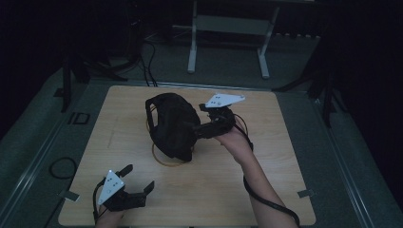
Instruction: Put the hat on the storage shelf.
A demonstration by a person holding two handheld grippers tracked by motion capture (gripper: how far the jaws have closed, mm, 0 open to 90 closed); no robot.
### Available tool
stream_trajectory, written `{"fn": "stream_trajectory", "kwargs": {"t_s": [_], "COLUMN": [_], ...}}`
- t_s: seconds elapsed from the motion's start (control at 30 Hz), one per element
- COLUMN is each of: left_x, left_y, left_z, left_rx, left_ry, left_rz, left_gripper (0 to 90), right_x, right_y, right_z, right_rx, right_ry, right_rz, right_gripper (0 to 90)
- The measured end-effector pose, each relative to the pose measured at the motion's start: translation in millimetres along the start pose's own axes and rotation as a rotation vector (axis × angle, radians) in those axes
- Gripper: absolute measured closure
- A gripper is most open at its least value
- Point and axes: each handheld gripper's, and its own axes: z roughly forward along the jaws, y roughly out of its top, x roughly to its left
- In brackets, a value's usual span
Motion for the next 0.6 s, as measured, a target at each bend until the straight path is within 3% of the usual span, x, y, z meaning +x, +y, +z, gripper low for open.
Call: {"fn": "stream_trajectory", "kwargs": {"t_s": [0.17,0.6], "left_x": [0.1,-1.5], "left_y": [-0.9,-3.1], "left_z": [1.3,2.9], "left_rx": [0.007,0.032], "left_ry": [-0.005,-0.014], "left_rz": [-0.002,0.019], "left_gripper": [2.6,2.6], "right_x": [-1.9,-2.3], "right_y": [-10.7,-43.9], "right_z": [-6.6,-20.6], "right_rx": [-0.029,-0.014], "right_ry": [-0.007,-0.03], "right_rz": [-0.002,-0.01], "right_gripper": [13.5,13.3]}}
